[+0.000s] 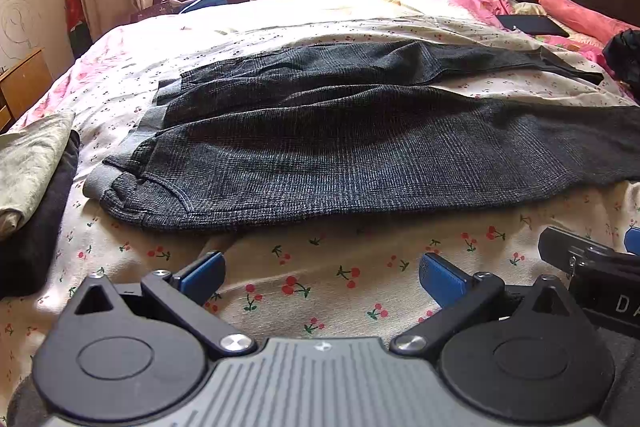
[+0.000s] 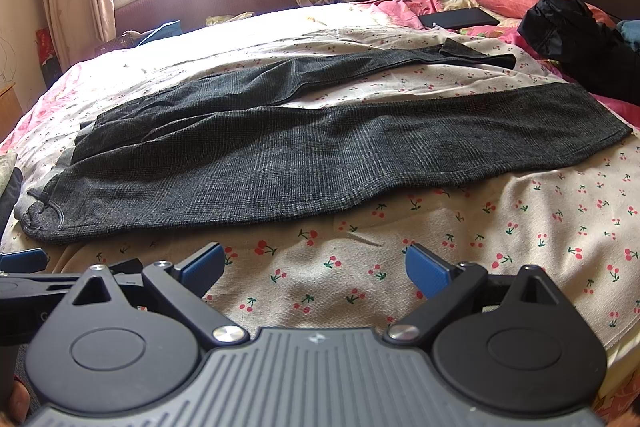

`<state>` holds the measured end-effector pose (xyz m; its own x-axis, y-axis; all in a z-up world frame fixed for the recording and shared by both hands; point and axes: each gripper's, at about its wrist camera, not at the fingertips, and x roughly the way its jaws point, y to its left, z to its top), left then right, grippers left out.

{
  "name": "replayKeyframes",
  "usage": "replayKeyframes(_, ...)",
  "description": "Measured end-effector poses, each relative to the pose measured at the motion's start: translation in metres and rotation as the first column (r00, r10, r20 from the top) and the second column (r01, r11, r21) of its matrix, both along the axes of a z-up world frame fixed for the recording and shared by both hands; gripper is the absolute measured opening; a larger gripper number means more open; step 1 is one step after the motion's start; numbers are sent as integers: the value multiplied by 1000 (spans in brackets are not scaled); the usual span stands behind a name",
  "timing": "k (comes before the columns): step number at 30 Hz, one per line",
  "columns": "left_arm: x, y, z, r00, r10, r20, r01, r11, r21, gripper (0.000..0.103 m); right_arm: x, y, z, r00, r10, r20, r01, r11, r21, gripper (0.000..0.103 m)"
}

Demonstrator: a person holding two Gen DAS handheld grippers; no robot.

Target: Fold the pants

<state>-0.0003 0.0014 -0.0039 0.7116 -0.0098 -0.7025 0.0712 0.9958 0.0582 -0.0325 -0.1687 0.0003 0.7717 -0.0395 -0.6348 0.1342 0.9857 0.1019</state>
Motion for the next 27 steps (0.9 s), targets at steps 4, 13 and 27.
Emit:
replayKeyframes(4,0,0,0,1000,0,-2,0,1000,-1,103,0,0,0,1000,0,0,0,1000,0,96)
replayKeyframes(13,1,0,-1,1000,3,-9,-3,1000,-4,103,1,1,-1,1000,2,-2,-2,1000,0,96)
replayKeyframes(27,2,1,-1,1000,7,-18,-7,1000,-9,103,1,1,-2,1000,3,-5,-3,1000,1,96)
